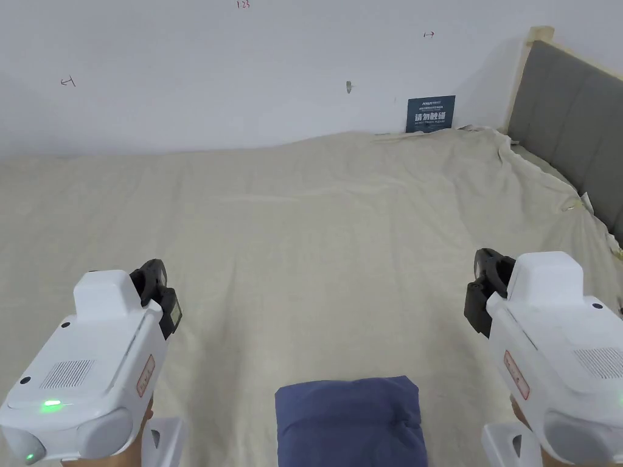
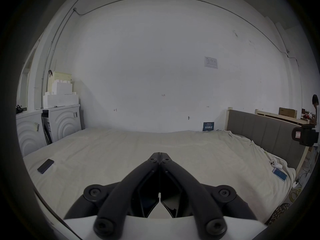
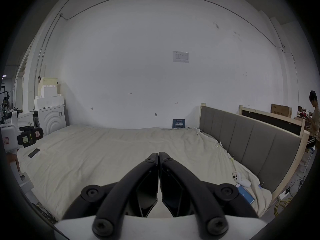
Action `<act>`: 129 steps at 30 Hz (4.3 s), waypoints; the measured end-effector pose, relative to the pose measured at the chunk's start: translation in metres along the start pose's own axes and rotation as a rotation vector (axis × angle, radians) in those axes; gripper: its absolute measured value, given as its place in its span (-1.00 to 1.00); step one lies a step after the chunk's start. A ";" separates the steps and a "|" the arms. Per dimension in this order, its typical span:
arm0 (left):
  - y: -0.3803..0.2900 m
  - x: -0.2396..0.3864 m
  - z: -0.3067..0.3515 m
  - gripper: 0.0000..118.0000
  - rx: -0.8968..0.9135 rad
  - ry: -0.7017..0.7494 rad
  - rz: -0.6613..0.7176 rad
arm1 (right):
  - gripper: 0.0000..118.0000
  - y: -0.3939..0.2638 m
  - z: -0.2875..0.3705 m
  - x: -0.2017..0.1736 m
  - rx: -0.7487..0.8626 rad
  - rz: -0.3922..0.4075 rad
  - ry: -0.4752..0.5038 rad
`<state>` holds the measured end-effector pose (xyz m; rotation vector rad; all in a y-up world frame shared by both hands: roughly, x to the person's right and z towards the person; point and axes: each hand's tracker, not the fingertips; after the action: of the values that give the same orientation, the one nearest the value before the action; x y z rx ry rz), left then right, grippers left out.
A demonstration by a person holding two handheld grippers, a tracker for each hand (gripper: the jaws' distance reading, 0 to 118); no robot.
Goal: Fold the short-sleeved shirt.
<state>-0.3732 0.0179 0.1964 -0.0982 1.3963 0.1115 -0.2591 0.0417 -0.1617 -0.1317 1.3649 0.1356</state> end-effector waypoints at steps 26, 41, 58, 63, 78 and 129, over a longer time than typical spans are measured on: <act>-0.103 0.003 -0.022 -1.00 -0.503 -0.251 0.229 | -1.00 -0.236 -0.090 -0.079 -0.493 0.035 0.188; -0.183 0.035 -0.076 0.32 -0.982 -0.454 0.351 | -1.00 -0.254 -0.084 -0.078 -0.432 0.032 0.215; -0.195 0.042 -0.104 -0.56 -1.105 -0.479 0.341 | -1.00 -0.244 -0.083 -0.075 -0.467 0.019 0.237; -0.182 0.045 -0.098 -0.68 -1.067 -0.493 0.268 | -1.00 -0.213 -0.076 -0.065 -0.451 -0.034 0.247; -0.085 -0.099 -0.126 -0.75 -0.893 -0.249 0.148 | -1.00 -0.056 -0.057 -0.029 -0.078 -0.008 0.201; 0.019 -0.234 -0.070 0.83 -0.399 0.383 0.154 | -1.00 -0.008 -0.089 -0.031 -0.040 0.046 0.145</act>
<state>-0.4839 0.0226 0.4153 -0.3584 1.7479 0.5223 -0.3501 0.0180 -0.1490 -0.1463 1.5113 0.1946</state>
